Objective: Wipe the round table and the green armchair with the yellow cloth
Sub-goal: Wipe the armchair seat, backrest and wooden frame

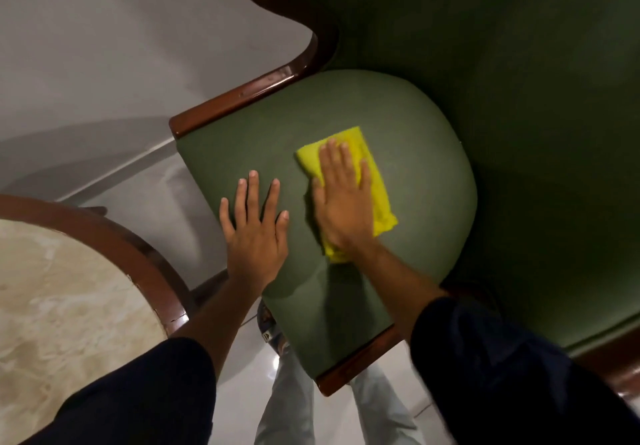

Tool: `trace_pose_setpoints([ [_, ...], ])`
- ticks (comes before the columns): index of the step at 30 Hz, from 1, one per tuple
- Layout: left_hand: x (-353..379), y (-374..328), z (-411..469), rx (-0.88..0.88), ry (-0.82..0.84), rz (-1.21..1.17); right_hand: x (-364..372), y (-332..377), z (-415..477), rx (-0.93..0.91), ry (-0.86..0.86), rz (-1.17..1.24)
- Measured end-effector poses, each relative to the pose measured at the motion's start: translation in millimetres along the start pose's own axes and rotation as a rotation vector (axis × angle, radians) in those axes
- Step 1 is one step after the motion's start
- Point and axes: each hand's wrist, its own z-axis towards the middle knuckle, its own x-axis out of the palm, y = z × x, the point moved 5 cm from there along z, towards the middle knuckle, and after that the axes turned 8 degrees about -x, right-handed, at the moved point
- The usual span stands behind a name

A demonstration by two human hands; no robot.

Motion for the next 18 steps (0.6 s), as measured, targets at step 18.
trace_pose_setpoints([
  [18,-41,-37,11,-0.218,0.205,-0.41,-18,1,-24,0.31,0.114,0.606],
])
